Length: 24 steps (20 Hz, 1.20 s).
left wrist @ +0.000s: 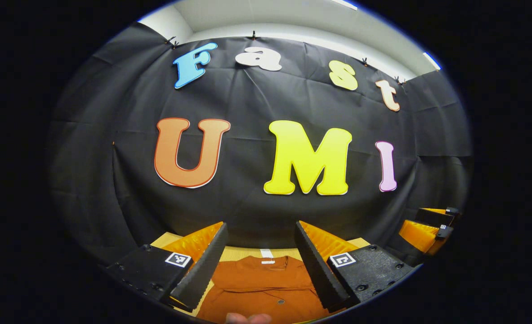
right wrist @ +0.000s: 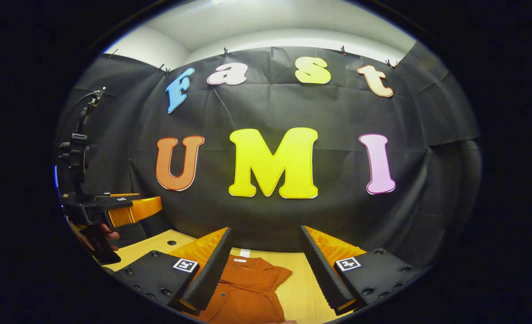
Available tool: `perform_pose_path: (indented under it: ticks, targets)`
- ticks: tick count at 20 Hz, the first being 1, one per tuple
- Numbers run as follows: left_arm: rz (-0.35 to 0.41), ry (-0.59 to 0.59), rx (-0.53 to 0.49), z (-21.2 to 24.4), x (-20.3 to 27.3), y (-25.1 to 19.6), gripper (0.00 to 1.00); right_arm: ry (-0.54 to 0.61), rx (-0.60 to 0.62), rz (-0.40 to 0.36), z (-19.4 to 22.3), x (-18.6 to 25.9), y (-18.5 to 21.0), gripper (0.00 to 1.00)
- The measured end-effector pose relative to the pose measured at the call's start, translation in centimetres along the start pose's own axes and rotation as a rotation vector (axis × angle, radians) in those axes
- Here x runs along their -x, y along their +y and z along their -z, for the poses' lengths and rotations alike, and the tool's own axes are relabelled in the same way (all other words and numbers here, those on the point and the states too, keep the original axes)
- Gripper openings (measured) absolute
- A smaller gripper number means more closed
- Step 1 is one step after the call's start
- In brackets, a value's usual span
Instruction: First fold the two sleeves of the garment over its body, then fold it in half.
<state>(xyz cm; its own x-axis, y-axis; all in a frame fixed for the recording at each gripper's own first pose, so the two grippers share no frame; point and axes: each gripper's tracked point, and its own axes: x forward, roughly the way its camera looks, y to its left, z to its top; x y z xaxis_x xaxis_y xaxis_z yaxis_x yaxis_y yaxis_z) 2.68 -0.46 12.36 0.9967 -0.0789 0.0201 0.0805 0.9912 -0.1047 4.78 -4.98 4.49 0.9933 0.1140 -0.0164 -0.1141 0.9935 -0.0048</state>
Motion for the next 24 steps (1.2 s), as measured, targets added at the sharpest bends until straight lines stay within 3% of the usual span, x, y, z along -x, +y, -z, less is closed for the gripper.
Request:
perform_pose_path:
  ticks: [8, 13, 18, 22, 24]
  targets:
    - [-0.024, 0.233, -0.028, 9.3, 2.6, 5.3, 0.96, 0.166, -0.007, -0.020, 5.9, 0.4, -1.3, 0.94]
    - [-0.051, 0.423, -0.046, 17.0, 5.8, 8.6, 0.97, 0.346, -0.012, 0.029, 12.6, 2.4, -3.9, 0.95]
    - [-0.060, 0.645, 0.025, 25.0, 10.8, 10.9, 0.96, 0.511, -0.039, 0.057, 19.3, 5.6, -5.4, 0.95]
    - [-0.016, 0.844, 0.092, 31.3, 14.9, 11.0, 0.97, 0.645, -0.030, 0.043, 24.3, 8.6, -5.8, 0.95]
    - [-0.029, 0.928, 0.091, 34.2, 17.4, 11.9, 1.00, 0.699, -0.016, 0.034, 26.4, 10.2, -6.1, 0.95]
